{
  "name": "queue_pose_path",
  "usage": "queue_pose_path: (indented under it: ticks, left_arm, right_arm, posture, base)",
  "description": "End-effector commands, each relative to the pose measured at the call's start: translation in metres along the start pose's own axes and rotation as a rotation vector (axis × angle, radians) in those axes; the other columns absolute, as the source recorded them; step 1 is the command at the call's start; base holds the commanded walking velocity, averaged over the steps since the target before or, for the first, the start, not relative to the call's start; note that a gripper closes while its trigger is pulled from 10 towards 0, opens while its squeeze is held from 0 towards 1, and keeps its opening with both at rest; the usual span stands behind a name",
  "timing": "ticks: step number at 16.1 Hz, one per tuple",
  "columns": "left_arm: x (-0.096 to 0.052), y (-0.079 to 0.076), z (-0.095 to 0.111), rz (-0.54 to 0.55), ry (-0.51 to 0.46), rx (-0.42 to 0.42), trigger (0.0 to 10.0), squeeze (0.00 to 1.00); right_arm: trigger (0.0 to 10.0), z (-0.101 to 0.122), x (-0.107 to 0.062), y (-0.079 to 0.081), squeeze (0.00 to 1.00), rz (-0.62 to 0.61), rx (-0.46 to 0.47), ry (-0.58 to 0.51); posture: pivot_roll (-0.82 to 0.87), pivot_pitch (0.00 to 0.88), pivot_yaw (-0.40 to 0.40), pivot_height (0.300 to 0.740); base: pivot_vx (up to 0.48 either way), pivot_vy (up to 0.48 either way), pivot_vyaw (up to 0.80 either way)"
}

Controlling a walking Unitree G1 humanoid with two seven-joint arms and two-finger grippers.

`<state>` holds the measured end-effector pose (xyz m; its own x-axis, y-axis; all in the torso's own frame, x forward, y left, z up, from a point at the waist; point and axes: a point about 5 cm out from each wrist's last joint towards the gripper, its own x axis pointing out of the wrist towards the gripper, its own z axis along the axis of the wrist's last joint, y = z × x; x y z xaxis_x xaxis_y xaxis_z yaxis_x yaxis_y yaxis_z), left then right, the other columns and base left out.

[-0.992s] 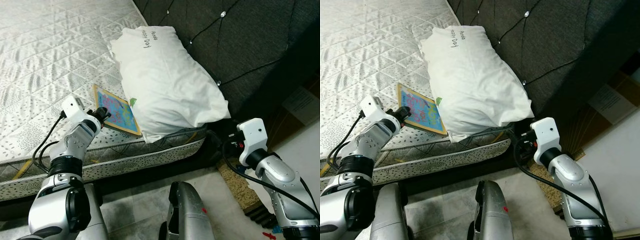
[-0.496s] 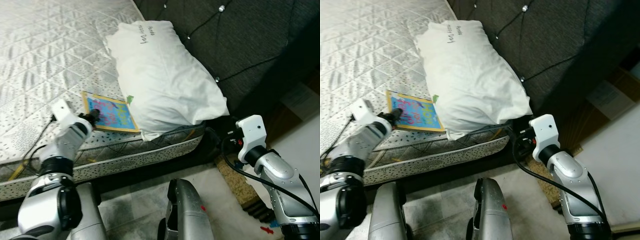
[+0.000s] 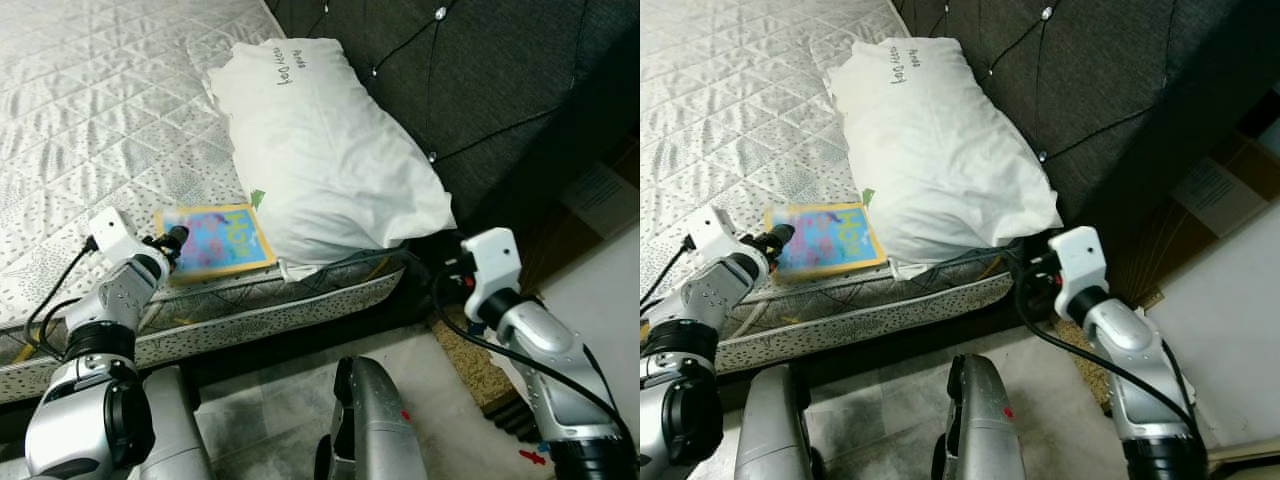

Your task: Clean up the room

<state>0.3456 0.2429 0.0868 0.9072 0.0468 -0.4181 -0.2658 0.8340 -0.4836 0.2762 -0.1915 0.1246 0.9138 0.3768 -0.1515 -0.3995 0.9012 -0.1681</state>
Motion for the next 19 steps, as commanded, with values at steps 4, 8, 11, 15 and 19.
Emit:
queue_pose_path:
  ticks: [4,8,11,15,19]
  left_arm:
    - [-0.003,0.015,-0.004,0.084,0.0,0.056,10.0,1.0]
    - [-0.006,0.015,0.003,0.124,-0.086,0.116,10.0,1.0]
    - [-0.014,0.003,0.01,0.149,-0.237,0.161,10.0,1.0]
    - [-0.048,0.006,-0.001,0.285,-0.396,0.285,10.0,1.0]
    - [-0.083,0.015,-0.009,0.375,-0.492,0.425,10.0,1.0]
  right_arm:
    - [10.0,-0.002,0.004,-0.002,0.0,-0.013,0.0,0.0]
    - [10.0,-0.002,0.012,0.001,0.0,-0.009,0.012,-0.017]
    - [10.0,0.0,0.019,0.006,0.0,-0.003,0.028,-0.038]
    - [10.0,0.005,0.042,0.017,0.0,-0.005,0.098,-0.077]
    - [10.0,0.011,0.074,0.035,0.0,-0.022,0.226,-0.075]
  posture:
    - [-0.15,0.017,-0.171,0.557]
    - [-0.13,0.0,-0.161,0.557]
    - [-0.11,0.0,-0.15,0.557]
    - [-0.03,0.0,-0.125,0.557]
    - [0.04,0.0,-0.09,0.557]
  base:
    - [0.0,0.0,0.0]
    - [0.0,0.0,0.0]
    - [0.0,0.0,0.0]
    - [0.0,0.0,0.0]
    - [0.0,0.0,0.0]
